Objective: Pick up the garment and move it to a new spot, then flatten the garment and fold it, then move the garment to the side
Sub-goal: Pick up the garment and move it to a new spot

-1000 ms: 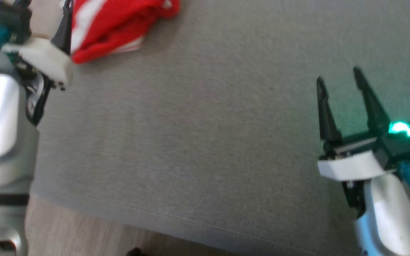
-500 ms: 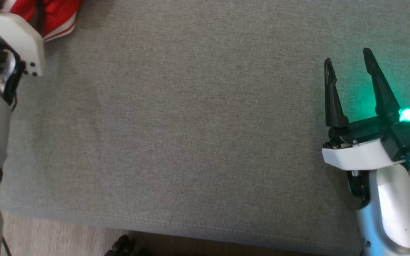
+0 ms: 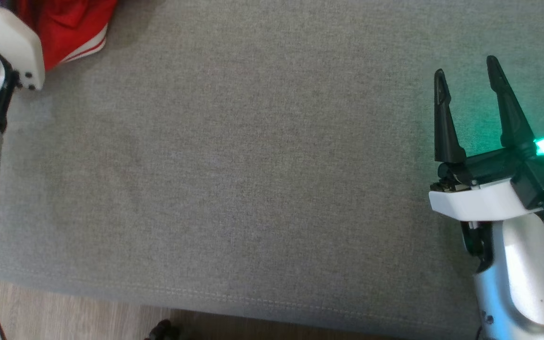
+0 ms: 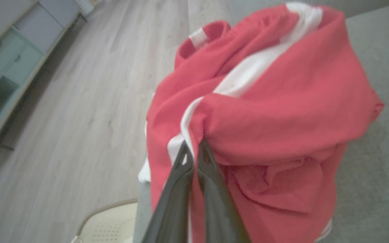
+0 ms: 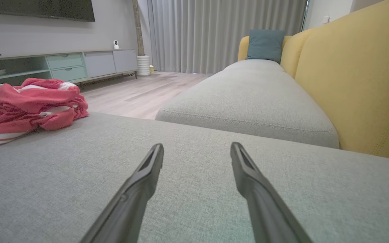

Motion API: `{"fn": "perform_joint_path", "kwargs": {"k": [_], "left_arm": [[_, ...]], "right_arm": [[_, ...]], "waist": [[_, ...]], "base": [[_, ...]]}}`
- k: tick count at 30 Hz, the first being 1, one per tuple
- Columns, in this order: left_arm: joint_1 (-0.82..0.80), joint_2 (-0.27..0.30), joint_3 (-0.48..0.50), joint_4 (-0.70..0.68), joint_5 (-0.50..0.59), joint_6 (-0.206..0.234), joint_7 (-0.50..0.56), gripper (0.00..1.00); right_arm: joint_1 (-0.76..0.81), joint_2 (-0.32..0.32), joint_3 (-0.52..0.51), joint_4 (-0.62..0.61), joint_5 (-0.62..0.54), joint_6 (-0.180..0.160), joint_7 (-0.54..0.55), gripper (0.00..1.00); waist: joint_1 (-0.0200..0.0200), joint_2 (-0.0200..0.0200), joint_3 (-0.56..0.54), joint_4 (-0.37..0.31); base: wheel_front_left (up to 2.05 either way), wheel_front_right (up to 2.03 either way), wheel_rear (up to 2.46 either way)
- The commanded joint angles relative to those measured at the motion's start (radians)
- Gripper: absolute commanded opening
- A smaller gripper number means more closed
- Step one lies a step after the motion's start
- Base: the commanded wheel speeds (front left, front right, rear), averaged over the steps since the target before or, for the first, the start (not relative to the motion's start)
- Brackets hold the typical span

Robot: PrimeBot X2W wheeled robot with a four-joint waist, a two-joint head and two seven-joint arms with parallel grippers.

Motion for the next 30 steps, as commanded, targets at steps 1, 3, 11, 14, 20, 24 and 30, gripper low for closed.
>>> {"fn": "perform_joint_path", "kwargs": {"k": [1, 3, 11, 14, 20, 24, 30], "left_arm": [[-0.062, 0.074, 0.007, -0.026, 0.017, 0.010, -0.030, 0.00], [-0.077, 0.078, -0.006, -0.031, 0.030, 0.015, -0.047, 0.00], [-0.133, 0.098, -0.057, -0.069, 0.079, 0.021, -0.085, 0.00], [-0.157, 0.103, -0.086, -0.104, 0.101, 0.015, -0.090, 0.00], [-0.188, 0.085, -0.154, -0.204, 0.129, -0.001, -0.094, 0.00], [-0.184, 0.054, -0.198, -0.295, 0.125, -0.009, -0.096, 0.00], [-0.117, 0.004, -0.279, -0.509, 0.085, -0.015, -0.081, 0.00]], "right_arm": [[-0.010, -0.001, 0.021, -0.026, 0.013, -0.001, -0.009, 1.00], [-0.010, -0.001, 0.020, -0.023, 0.022, -0.001, -0.009, 1.00], [-0.003, -0.001, 0.020, -0.011, 0.065, -0.001, -0.009, 1.00], [0.002, -0.001, 0.014, -0.006, 0.083, -0.001, -0.009, 1.00], [0.017, -0.001, -0.009, 0.001, 0.115, -0.001, -0.009, 1.00], [0.034, -0.001, -0.024, 0.008, 0.132, -0.001, -0.009, 1.00], [0.070, -0.001, -0.060, 0.016, 0.147, -0.001, -0.009, 1.00]], "waist": [[0.0000, 0.0000, -0.021, -0.001], [0.0000, 0.0000, -0.039, -0.003], [0.0000, 0.0000, -0.110, -0.031], [0.0000, 0.0000, -0.140, -0.050], [0.0000, 0.0000, -0.195, -0.100], [0.0000, 0.0000, -0.234, -0.138], [0.0000, 0.0000, -0.282, -0.204]], "base": [[0.00, 0.00, 0.00], [0.00, 0.00, 0.00], [0.00, 0.00, 0.00], [0.00, 0.00, 0.00], [0.00, 0.00, 0.00], [0.00, 0.00, 0.00], [0.00, 0.00, 0.00]]}}
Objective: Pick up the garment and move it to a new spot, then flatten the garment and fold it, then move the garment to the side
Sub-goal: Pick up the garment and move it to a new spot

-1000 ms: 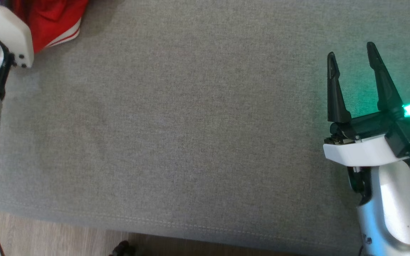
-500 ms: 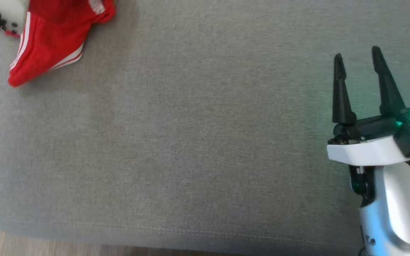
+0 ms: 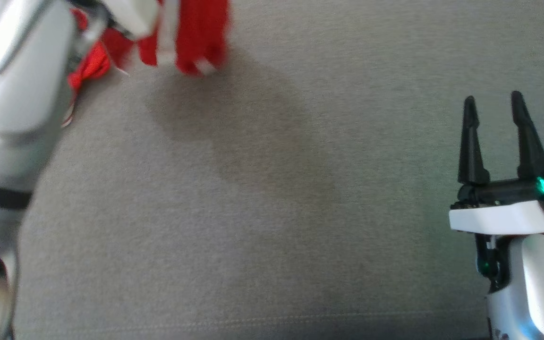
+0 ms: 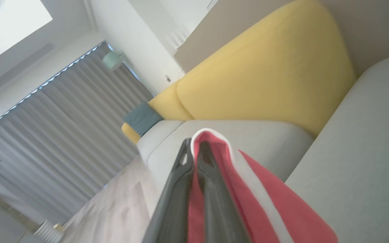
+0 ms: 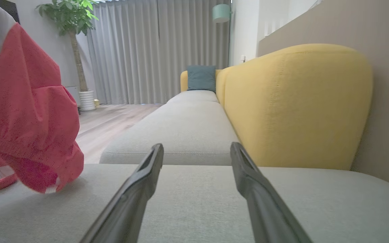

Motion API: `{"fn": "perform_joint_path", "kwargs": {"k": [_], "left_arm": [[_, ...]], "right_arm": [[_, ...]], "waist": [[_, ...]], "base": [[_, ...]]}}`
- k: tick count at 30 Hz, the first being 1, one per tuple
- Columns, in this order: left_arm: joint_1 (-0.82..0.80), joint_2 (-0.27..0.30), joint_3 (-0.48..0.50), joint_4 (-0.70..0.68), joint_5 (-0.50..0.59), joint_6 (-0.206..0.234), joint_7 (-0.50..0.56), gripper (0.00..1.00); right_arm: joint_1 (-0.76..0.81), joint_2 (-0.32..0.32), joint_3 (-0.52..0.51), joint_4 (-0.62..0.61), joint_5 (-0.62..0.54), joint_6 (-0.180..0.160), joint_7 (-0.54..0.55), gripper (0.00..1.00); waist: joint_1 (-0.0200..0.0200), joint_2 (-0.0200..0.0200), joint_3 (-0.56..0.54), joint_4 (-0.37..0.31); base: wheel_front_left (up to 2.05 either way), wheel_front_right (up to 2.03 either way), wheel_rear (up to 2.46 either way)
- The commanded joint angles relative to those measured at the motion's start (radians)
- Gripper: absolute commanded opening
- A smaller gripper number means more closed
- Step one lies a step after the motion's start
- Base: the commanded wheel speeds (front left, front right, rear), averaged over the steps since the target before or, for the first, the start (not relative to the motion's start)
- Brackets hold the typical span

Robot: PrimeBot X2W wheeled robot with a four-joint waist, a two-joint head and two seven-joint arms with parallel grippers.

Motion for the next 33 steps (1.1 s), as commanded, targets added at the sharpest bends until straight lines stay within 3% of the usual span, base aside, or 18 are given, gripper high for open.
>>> {"fn": "perform_joint_path", "kwargs": {"k": [1, 5, 12, 17, 21, 32, 33], "left_arm": [[-0.006, 0.031, 0.024, -0.060, -0.013, 0.003, 0.011, 0.00], [0.072, 0.015, 0.004, -0.198, -0.042, 0.013, 0.050, 0.00], [0.274, 0.008, -0.023, -0.347, -0.077, 0.086, 0.081, 0.00], [0.434, 0.048, -0.052, -0.321, -0.073, 0.137, 0.060, 0.00], [0.517, 0.048, -0.066, -0.296, -0.084, 0.163, 0.035, 0.00], [0.732, -0.078, -0.083, -0.185, -0.174, 0.249, -0.087, 0.00], [0.741, -0.087, -0.077, -0.180, -0.181, 0.254, -0.094, 0.24]], "right_arm": [[-0.004, -0.003, 0.014, -0.029, 0.008, -0.001, -0.006, 1.00], [0.011, -0.003, -0.003, -0.032, 0.011, -0.001, -0.006, 1.00], [0.019, -0.003, -0.006, -0.034, 0.023, -0.001, -0.006, 1.00], [0.020, -0.003, -0.005, -0.035, 0.026, -0.001, -0.006, 1.00], [0.028, -0.003, -0.013, -0.031, 0.023, -0.001, -0.006, 1.00], [0.051, -0.003, 0.029, -0.006, 0.020, -0.001, -0.006, 1.00], [0.052, -0.003, 0.033, -0.004, 0.022, -0.001, -0.006, 1.00]], "waist": [[0.0001, -0.0001, -0.019, -0.030], [0.0001, -0.0001, -0.013, -0.058], [0.0001, -0.0001, 0.014, -0.092], [0.0001, -0.0001, 0.022, -0.097], [0.0001, -0.0001, 0.020, -0.087], [0.0001, -0.0001, 0.000, -0.051], [0.0001, -0.0001, -0.001, -0.049]], "base": [[0.00, 0.00, 0.00], [0.00, 0.00, 0.00], [0.00, 0.00, 0.00], [0.00, 0.00, 0.00], [0.00, 0.00, 0.00], [0.00, 0.00, 0.00], [0.00, 0.00, 0.00]]}}
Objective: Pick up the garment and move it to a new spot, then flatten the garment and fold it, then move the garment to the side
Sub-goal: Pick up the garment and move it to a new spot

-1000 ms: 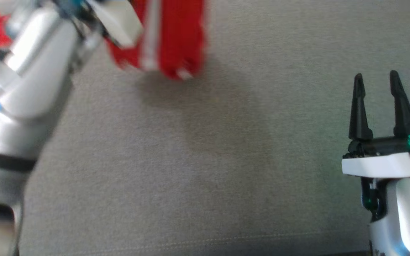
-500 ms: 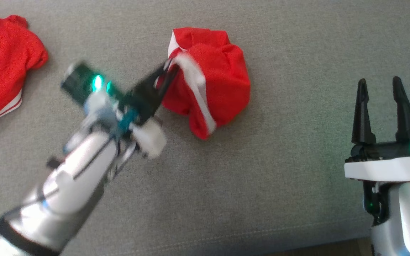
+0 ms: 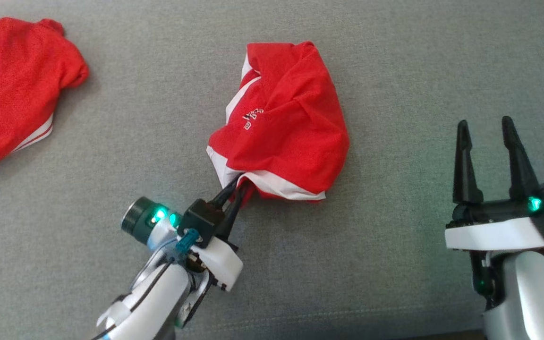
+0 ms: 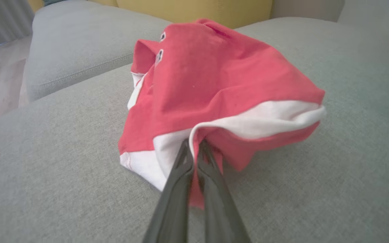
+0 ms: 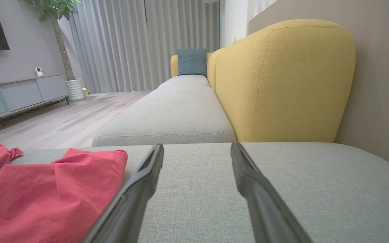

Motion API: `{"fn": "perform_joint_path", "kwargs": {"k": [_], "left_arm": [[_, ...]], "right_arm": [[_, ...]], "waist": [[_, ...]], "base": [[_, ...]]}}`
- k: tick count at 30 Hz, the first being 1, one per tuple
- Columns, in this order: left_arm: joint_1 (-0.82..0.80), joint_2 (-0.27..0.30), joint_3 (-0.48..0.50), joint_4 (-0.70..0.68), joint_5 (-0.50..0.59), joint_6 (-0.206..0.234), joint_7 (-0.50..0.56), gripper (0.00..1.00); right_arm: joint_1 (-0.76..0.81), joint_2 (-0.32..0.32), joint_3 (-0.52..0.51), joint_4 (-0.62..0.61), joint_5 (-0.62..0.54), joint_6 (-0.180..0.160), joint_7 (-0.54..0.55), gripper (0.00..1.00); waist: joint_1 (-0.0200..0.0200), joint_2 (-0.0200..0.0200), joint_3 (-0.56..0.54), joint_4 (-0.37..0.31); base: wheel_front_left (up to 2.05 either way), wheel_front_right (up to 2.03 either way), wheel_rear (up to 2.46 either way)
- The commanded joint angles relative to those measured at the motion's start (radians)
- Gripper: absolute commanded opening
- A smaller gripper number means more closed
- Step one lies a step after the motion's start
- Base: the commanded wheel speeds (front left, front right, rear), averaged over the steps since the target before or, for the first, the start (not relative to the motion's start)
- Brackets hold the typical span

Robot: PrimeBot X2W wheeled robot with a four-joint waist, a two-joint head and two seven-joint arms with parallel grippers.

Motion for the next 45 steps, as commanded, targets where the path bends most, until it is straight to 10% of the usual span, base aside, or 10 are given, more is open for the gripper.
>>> {"fn": "perform_joint_path", "kwargs": {"k": [1, 3, 4, 23, 45], "left_arm": [[-0.021, 0.001, 0.052, -0.021, -0.012, 0.011, -0.014, 0.42], [-0.006, -0.013, 0.071, -0.022, -0.028, 0.020, -0.022, 0.96], [0.003, -0.017, 0.081, -0.023, -0.034, 0.024, -0.024, 1.00], [0.309, -0.072, 0.429, -0.219, -0.078, 0.066, -0.026, 1.00], [0.465, -0.172, 0.615, -0.254, 0.017, -0.013, -0.027, 1.00]], "right_arm": [[-0.003, -0.004, 0.032, -0.026, 0.001, -0.001, -0.006, 1.00], [-0.001, -0.004, 0.041, -0.020, 0.005, -0.001, -0.006, 1.00], [0.000, -0.004, 0.045, -0.018, 0.007, -0.001, -0.006, 1.00], [0.075, -0.004, 0.073, 0.041, 0.025, -0.001, -0.006, 1.00], [0.168, -0.004, 0.097, 0.061, 0.072, -0.001, -0.006, 1.00]], "waist": [[0.0000, -0.0001, -0.005, 0.004], [0.0000, -0.0001, -0.013, 0.006], [0.0000, -0.0001, -0.017, 0.007], [0.0000, -0.0001, -0.193, 0.035], [0.0000, -0.0001, -0.274, 0.062]], "base": [[0.00, 0.00, 0.00], [0.00, 0.00, 0.00], [0.00, 0.00, 0.00], [0.00, 0.00, 0.00], [0.00, 0.00, 0.00]]}}
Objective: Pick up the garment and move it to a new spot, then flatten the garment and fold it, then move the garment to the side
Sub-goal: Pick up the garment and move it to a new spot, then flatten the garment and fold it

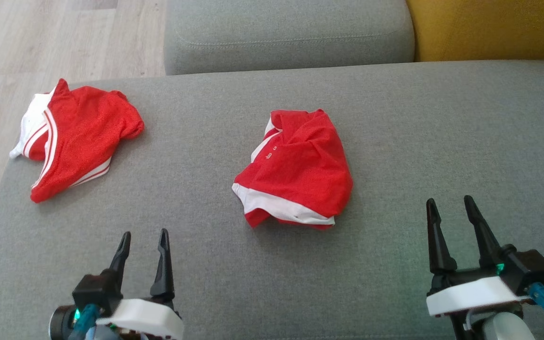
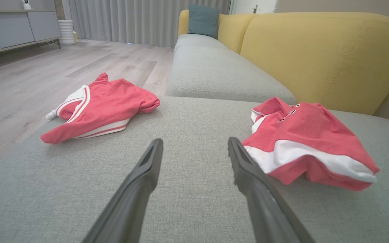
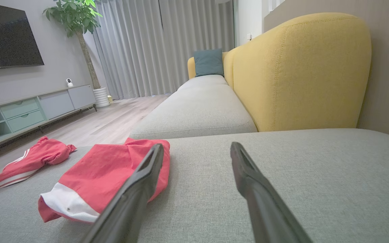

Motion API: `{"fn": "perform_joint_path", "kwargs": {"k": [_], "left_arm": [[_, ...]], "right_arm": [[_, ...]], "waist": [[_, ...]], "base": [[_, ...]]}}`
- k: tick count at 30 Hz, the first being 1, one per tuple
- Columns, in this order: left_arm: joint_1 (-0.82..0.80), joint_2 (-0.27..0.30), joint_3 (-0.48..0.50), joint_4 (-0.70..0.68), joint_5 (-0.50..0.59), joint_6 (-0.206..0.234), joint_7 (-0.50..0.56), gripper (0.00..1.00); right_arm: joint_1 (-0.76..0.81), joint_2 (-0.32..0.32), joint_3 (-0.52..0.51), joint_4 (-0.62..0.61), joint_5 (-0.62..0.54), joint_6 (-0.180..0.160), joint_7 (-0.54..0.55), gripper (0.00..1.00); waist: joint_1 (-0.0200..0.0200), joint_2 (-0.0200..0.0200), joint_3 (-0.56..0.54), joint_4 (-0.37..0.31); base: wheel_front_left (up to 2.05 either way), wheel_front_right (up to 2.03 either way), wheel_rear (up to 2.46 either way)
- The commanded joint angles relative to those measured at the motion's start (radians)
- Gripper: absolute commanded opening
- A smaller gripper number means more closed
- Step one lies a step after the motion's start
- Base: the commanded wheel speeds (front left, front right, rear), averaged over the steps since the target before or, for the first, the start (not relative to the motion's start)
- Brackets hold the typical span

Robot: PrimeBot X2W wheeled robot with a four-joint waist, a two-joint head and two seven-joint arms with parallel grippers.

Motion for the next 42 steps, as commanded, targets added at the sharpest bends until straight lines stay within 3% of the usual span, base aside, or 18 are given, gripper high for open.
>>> {"fn": "perform_joint_path", "kwargs": {"k": [1, 30, 42], "left_arm": [[-0.027, -0.008, 0.039, -0.034, 0.010, -0.004, -0.012, 1.00], [-0.033, -0.028, 0.067, -0.021, 0.056, -0.046, -0.012, 1.00], [-0.085, -0.029, 0.021, -0.045, 0.049, -0.046, -0.012, 1.00]], "right_arm": [[-0.017, -0.005, 0.027, -0.026, 0.008, -0.001, -0.006, 1.00], [-0.028, -0.005, 0.037, 0.003, -0.004, -0.001, -0.006, 1.00], [-0.197, -0.005, 0.132, 0.248, 0.070, -0.001, -0.006, 1.00]], "waist": [[0.0001, -0.0001, 0.000, 0.000], [0.0001, -0.0001, 0.027, 0.015], [0.0001, -0.0001, 0.122, 0.103]], "base": [[0.00, 0.00, 0.00], [0.00, 0.00, 0.00], [0.00, 0.00, 0.00]]}}
